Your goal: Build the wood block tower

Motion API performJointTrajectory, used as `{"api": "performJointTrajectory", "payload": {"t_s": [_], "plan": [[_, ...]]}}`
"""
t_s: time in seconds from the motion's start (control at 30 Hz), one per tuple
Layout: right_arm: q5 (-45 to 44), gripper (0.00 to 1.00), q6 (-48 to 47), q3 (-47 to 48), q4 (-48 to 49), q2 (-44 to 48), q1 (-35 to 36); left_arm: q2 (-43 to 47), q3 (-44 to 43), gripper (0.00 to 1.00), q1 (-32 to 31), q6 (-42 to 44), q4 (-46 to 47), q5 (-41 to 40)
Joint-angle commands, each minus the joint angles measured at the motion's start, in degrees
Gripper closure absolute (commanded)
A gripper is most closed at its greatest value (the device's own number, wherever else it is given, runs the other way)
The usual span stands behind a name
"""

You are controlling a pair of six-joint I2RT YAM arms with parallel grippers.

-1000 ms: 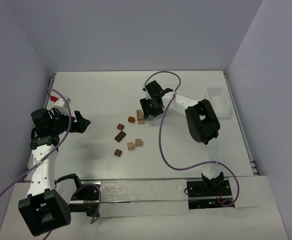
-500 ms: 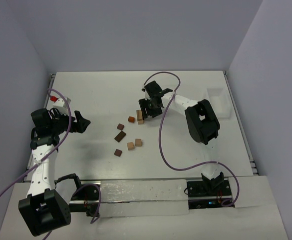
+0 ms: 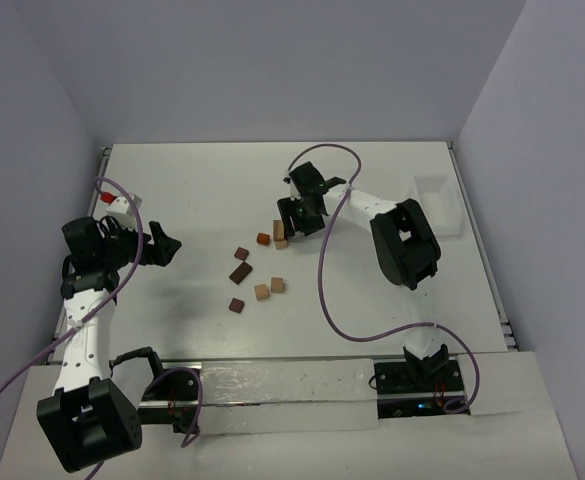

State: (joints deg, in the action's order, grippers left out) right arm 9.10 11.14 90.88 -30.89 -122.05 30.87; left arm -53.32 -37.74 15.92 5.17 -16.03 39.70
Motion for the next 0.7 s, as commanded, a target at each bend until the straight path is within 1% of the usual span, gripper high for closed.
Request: {"api": "performJointTrajectory", "payload": {"t_s": [0.0,0.1,0.23,0.37,0.53,0.6,0.67], "plan": [[-1.61,0.32,-0.05,-2.28,-0.58,3.56,-0.8,0.06,-0.5,0.01,0.42,0.19,2.41,0.37],[-2.03,0.33,-1.38,-3.94,-1.21,5.45,-1.87,0.06,-0.43,0.01,0.42,0.12,2.34,0.29],[-2.25,0.33,-4.71,-8.43,-1.25,9.34,-2.22,-0.03,-0.5,0.01,0.48,0.1,2.35,0.43],[0.32,0.32,-6.39,-14.48,0.64,13.82,-2.15,0.04,-0.36,0.01,0.43,0.08,2.56,0.55],[3.73,0.32,-6.1,-20.45,5.93,17.9,-0.19,-0.03,-0.32,0.01,0.51,-0.06,2.67,0.63],[3.91,0.32,-7.09,-22.28,9.91,19.4,1.76,0.04,-0.23,0.01,0.43,0.09,2.75,0.64],[3.56,0.37,-9.44,-23.81,13.19,20.79,3.65,0.32,-0.23,0.01,0.42,0.28,2.67,0.81]]}}
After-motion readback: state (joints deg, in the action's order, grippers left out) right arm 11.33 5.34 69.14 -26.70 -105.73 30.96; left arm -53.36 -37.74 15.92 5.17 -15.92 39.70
